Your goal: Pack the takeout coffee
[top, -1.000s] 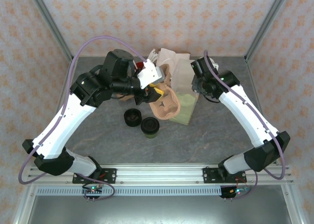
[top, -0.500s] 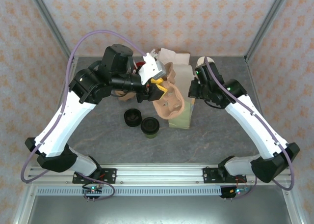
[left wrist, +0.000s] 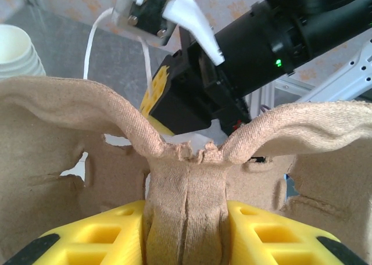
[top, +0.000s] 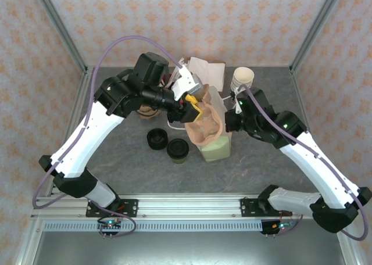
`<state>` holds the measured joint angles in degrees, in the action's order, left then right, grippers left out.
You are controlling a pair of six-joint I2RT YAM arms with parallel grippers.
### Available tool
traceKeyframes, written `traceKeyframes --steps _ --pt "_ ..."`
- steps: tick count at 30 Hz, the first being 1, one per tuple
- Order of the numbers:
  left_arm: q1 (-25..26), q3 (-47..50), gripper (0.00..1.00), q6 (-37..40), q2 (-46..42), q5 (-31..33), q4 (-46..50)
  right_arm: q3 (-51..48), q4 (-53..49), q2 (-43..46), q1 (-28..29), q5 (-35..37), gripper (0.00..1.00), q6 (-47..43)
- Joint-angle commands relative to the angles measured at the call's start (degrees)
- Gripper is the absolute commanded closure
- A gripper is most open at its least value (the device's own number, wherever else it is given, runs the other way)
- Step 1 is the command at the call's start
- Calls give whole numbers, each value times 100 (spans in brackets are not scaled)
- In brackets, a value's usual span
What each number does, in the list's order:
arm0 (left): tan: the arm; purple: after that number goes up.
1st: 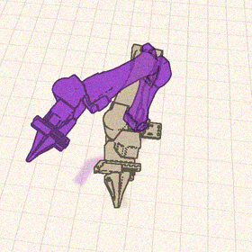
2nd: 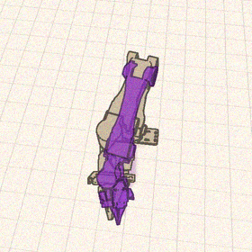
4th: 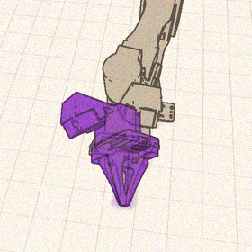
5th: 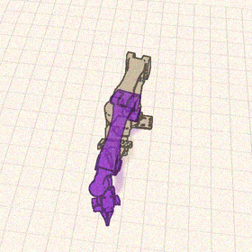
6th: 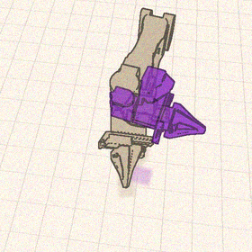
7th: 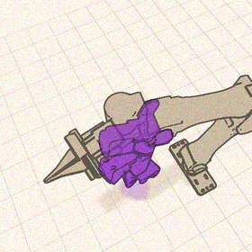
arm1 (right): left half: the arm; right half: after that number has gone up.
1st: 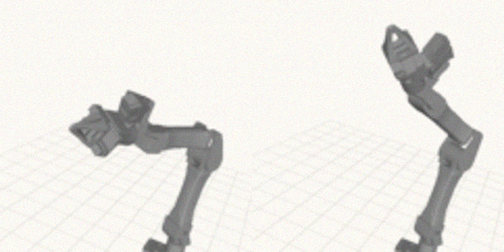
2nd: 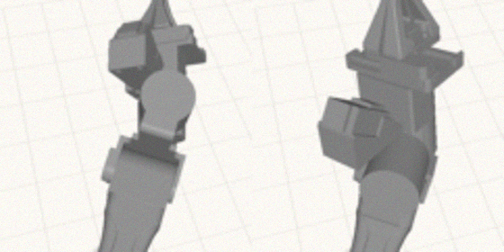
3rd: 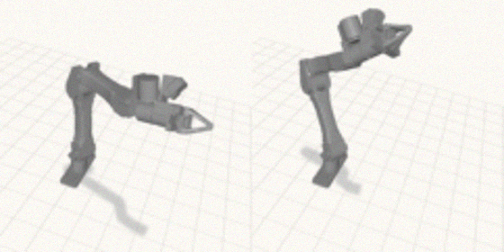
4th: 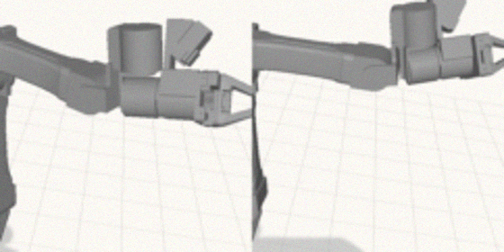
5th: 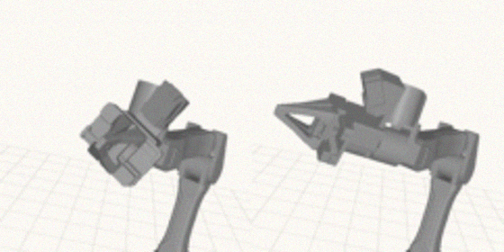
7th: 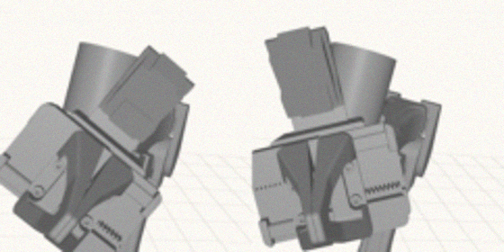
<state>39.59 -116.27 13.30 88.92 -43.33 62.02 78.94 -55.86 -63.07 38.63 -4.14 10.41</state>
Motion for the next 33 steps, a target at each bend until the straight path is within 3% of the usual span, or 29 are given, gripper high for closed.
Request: traceKeyframes --steps 1,11,23,33 --pt "-31 -28 63 -74 188 -266 333 -183 -40 221 48 -30 100 -203" --pt "-39 -2 63 4 612 -501 599 -372 -13 443 66 -297 100 -305" --pt "-257 -240 63 273 1198 -284 859 -564 -4 611 79 -662 100 -382" --pt "-259 -336 64 311 1518 -402 867 -489 79 647 74 -424 100 69"
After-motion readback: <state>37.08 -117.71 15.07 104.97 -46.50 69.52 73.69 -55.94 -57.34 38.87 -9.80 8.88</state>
